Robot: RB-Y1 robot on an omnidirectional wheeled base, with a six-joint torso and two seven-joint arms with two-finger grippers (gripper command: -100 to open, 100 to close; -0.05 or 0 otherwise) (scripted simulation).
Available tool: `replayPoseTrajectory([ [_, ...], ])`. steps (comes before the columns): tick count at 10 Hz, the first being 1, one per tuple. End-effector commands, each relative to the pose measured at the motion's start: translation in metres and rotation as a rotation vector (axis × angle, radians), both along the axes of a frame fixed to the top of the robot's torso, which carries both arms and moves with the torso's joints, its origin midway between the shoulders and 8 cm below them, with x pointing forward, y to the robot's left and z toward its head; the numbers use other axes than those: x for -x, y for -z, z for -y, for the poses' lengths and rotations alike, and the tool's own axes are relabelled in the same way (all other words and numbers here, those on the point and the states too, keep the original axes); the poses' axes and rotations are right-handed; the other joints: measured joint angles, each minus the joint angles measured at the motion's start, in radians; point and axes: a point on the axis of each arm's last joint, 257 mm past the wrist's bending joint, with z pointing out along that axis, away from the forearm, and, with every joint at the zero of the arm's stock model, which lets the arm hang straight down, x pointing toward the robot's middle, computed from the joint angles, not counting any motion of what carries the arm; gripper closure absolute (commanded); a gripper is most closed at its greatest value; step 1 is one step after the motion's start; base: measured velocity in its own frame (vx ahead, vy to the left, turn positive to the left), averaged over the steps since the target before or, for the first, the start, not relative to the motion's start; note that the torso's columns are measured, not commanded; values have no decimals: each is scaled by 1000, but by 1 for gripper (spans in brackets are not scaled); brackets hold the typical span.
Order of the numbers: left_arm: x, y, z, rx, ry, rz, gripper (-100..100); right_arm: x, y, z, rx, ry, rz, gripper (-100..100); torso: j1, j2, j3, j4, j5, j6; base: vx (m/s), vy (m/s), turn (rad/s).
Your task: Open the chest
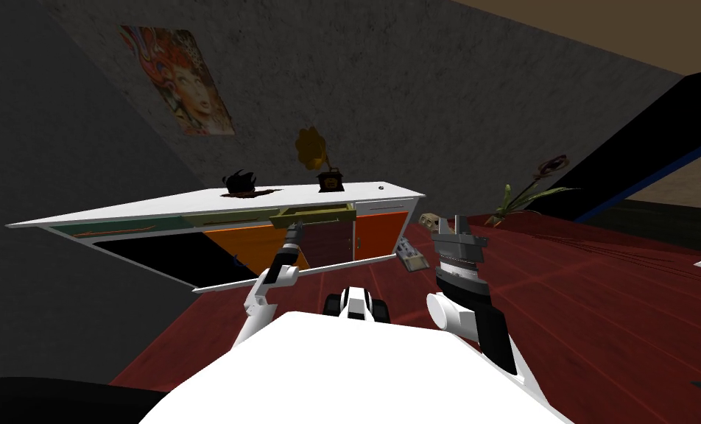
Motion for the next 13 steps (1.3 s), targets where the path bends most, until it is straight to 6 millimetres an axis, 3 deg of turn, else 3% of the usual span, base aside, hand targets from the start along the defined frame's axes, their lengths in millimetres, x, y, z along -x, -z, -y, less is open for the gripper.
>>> replayPoseTrajectory([
  [1, -24, -1, 11, 8, 31, 12, -100, 0, 0, 0, 0, 0, 0, 0, 0, 5, 3, 4, -3, -3, -65, -28, 10],
  [4, -29, 41, 1, 24, 13, -69, -100, 0, 0, 0, 0, 0, 0, 0, 8, -6, -3, -4, 3, -3, -4, 5, -8],
  [7, -29, 45, 0, 26, 12, -76, -100, 0, 0, 0, 0, 0, 0, 0, 11, -9, -5, -8, 7, -3, 3, 1, 8],
  [8, -46, 13, 1, -4, 40, -4, -100, 0, 0, 0, 0, 0, 0, 0, 12, -10, -5, -9, 7, -2, -94, -46, 14],
  [10, -61, 8, 5, 3, 49, 8, -100, 0, 0, 0, 0, 0, 0, 0, 5, 0, 0, 0, 1, -2, -86, -25, 16],
  [13, -64, 43, -4, 16, 32, -62, -100, 0, 0, 0, 0, 0, 0, 0, 6, -9, -6, -6, 3, -1, -5, -5, -3],
])
